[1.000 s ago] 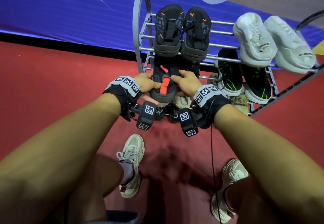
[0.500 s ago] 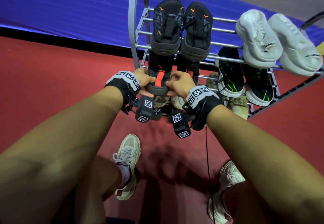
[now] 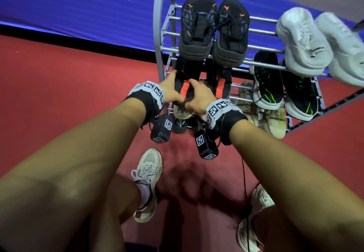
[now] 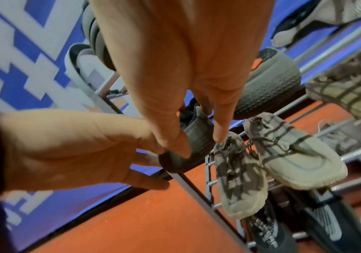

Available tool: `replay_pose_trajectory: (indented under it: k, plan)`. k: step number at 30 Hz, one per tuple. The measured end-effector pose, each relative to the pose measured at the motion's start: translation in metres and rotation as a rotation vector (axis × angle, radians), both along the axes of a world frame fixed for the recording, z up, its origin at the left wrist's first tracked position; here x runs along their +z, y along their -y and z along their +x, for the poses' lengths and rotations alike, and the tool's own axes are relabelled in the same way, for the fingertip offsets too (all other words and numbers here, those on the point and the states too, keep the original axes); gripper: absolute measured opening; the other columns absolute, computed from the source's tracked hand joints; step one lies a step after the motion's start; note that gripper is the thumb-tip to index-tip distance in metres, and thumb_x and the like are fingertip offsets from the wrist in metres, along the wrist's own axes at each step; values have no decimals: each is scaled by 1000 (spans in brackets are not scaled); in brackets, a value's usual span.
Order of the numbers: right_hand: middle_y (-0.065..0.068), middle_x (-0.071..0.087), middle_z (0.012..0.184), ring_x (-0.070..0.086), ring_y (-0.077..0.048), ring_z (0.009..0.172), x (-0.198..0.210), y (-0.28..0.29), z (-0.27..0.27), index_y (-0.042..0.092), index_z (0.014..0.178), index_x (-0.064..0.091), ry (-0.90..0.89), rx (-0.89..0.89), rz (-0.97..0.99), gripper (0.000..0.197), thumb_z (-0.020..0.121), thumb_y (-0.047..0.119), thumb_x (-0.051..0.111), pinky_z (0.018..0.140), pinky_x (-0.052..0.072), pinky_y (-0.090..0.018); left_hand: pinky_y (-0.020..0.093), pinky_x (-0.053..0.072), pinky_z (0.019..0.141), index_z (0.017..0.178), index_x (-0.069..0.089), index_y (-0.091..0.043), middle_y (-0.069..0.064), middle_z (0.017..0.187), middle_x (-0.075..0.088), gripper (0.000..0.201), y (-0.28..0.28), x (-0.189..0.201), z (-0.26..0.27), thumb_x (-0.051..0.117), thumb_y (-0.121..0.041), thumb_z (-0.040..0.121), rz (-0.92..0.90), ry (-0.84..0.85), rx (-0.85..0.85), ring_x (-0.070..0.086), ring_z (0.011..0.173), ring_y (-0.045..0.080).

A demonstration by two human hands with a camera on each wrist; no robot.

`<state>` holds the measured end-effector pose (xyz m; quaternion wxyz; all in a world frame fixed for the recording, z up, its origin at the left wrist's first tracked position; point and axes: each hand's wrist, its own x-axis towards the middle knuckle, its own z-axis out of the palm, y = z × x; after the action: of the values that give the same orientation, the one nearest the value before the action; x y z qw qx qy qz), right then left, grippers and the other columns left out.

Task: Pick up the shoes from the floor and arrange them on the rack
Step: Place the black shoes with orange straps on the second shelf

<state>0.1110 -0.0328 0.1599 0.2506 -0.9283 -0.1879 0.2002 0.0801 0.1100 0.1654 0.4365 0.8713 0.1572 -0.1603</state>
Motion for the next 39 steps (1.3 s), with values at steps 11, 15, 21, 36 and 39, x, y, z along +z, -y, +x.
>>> replay_pose_trajectory:
  k: [11, 15, 21, 36, 39]
  plan:
    - [-6, 59, 126, 47, -32, 120, -3, 3, 13, 17, 128, 48, 474, 130, -246, 63, 76, 40, 75, 92, 42, -41, 24, 46, 80, 125, 55, -14, 7, 113, 66, 56, -2, -9, 4, 80, -11, 74, 309, 192, -104, 63, 98, 21]
    - [-4, 57, 131, 40, -32, 128, -9, 4, 19, 21, 130, 48, 510, 99, -290, 66, 74, 45, 74, 101, 32, -44, 31, 50, 90, 132, 52, -13, 10, 118, 64, 64, 4, -14, 11, 77, -10, 74, 345, 185, -82, 62, 107, 27]
    - [-10, 21, 156, 8, -40, 145, -11, 17, 25, 30, 144, 30, 432, -67, -259, 94, 63, 46, 76, 116, 4, -58, 46, 47, 98, 134, 45, -14, 16, 131, 42, 82, 19, -14, 19, 82, -35, 64, 393, 124, -38, 48, 119, 37]
    - [-17, 16, 152, 45, -43, 124, -25, 39, 33, 21, 134, 46, 160, -309, -10, 80, 64, 41, 81, 105, 43, -43, 42, 47, 96, 126, 49, -13, 15, 130, 47, 67, 33, -17, 24, 81, -39, 73, 403, 138, 124, 53, 115, 36]
    - [-18, 10, 155, 42, -44, 128, -24, 39, 33, 21, 135, 45, 165, -300, -18, 81, 65, 41, 80, 106, 41, -43, 44, 46, 97, 127, 47, -11, 17, 132, 44, 67, 36, -15, 23, 80, -38, 75, 439, 123, 109, 51, 118, 38]
